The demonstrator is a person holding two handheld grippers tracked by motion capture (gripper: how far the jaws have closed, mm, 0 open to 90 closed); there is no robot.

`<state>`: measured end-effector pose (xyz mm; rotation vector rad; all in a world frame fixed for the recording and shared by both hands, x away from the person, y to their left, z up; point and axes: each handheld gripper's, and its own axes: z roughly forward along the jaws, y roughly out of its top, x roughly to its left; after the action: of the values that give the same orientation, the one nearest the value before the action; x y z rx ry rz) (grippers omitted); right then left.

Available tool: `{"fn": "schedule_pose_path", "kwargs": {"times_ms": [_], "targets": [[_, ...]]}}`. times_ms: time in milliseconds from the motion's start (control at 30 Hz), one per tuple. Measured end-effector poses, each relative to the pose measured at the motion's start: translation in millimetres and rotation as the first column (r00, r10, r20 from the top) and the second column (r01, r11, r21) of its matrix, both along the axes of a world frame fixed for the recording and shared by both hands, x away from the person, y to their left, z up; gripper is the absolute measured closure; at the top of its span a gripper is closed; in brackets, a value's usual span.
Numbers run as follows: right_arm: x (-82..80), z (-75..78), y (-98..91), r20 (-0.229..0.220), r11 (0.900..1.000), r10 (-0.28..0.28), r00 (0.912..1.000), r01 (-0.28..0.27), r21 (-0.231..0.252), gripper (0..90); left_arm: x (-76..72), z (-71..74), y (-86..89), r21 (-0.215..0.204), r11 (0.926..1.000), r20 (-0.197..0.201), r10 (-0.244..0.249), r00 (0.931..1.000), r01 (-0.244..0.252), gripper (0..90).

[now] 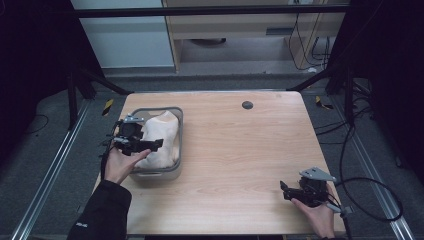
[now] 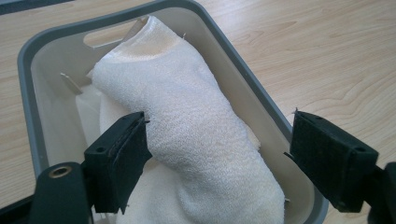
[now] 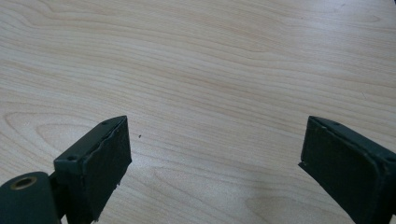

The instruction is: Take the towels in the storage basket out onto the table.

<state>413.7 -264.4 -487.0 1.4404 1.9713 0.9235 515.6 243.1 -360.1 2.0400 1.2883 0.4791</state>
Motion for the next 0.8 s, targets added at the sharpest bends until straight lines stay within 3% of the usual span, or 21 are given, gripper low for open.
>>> {"fn": "schedule_pose_path", "kwargs": {"times_ms": [800], "targets": [[1.0, -1.0, 0.6, -0.014, 1.0000, 0.005, 0.9999, -0.005, -0.001, 7.5, 19.0, -20.6, -10.9, 0.070, 0.9974, -0.075, 0.024, 0.9969, -0.019, 12.1]]}}
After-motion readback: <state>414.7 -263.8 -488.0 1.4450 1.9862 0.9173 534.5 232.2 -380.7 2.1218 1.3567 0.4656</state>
